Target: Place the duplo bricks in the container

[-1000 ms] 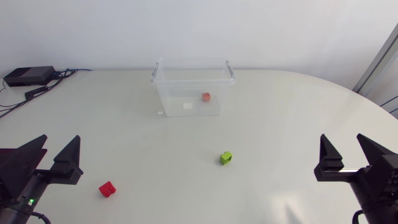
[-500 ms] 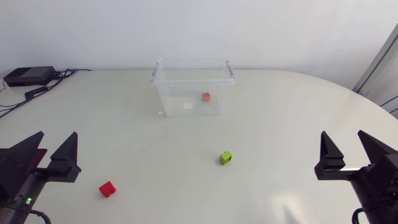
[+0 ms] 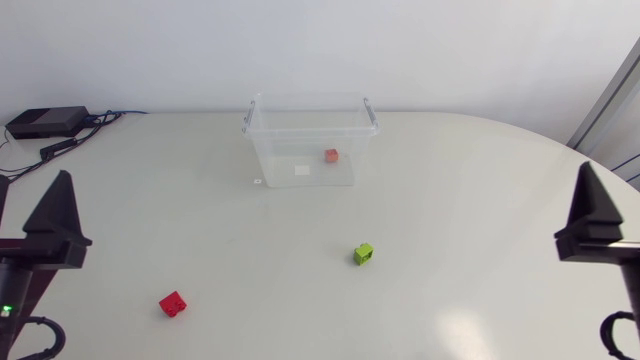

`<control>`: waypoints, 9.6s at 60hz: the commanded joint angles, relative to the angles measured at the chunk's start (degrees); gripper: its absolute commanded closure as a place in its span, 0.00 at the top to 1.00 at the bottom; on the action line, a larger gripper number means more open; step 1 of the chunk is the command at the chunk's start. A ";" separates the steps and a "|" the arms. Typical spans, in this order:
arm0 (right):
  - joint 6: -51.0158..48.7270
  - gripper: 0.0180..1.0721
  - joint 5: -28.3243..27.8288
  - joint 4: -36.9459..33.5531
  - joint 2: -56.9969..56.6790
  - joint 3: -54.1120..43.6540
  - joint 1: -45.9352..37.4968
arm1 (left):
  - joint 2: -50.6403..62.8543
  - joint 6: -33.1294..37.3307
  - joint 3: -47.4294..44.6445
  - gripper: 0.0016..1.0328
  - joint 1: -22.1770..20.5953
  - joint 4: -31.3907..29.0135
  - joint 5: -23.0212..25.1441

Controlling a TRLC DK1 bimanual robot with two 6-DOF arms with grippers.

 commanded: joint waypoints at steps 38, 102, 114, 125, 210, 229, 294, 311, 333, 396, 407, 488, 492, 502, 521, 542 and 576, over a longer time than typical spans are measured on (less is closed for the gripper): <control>-5.07 0.95 -0.16 -6.65 14.49 31.69 2.22 | 12.14 -1.67 38.75 0.94 -4.71 -11.17 -0.26; -2.26 0.95 0.90 -38.21 52.46 64.30 12.24 | 51.95 -0.88 69.86 0.93 -6.21 -43.16 -0.26; 0.38 0.95 -1.13 -48.23 59.84 69.40 12.16 | 57.67 -0.44 72.76 0.93 -6.56 -53.18 -0.17; 1.70 0.95 -2.71 -52.97 62.30 69.48 12.24 | 62.76 0.00 74.08 0.93 -7.79 -63.11 -0.17; -4.46 0.95 -19.93 -68.53 77.07 52.17 13.39 | 83.33 27.95 48.86 0.93 -17.90 -77.79 -2.98; -5.25 0.95 -19.58 -61.85 82.08 48.39 17.08 | 85.53 30.49 43.32 0.93 -17.90 -71.73 -2.81; -2.70 0.95 -15.19 -40.75 101.68 49.36 24.72 | 84.47 34.54 31.98 0.54 -13.24 -57.58 3.26; -1.20 0.95 -15.01 -39.52 103.96 50.23 26.39 | 84.03 35.68 31.72 0.48 -11.48 -57.31 5.46; -0.68 0.95 -13.78 -38.73 104.40 50.94 27.54 | 83.24 36.65 30.66 0.46 -9.46 -55.38 7.39; 0.11 0.89 -11.59 -37.59 105.37 50.76 28.68 | 79.73 37.79 29.61 0.35 -6.91 -54.85 10.73; 0.29 0.79 -11.15 -36.62 105.55 50.23 28.94 | 74.81 36.82 29.52 0.30 -7.26 -55.20 12.22; -0.24 0.48 -6.58 -49.98 87.18 51.55 29.12 | 66.02 24.61 48.15 0.29 -14.38 -61.80 14.69; -0.15 0.48 -6.58 -50.16 86.39 51.47 29.47 | 66.90 24.17 49.30 0.29 -15.17 -61.80 14.69; 0.55 0.49 -6.58 -48.93 87.97 50.59 30.35 | 67.51 23.81 49.73 0.29 -15.88 -61.80 14.69; 0.38 0.96 -7.28 -45.94 94.03 50.59 29.56 | 67.07 24.25 49.91 0.29 -14.91 -60.74 14.69; -0.59 0.95 -8.95 -40.58 99.92 49.53 28.50 | 70.85 23.64 53.60 0.29 -14.82 -56.96 16.27; -1.82 0.65 -9.48 -36.27 105.90 49.00 27.36 | 76.48 21.71 56.41 0.29 -13.50 -51.43 21.10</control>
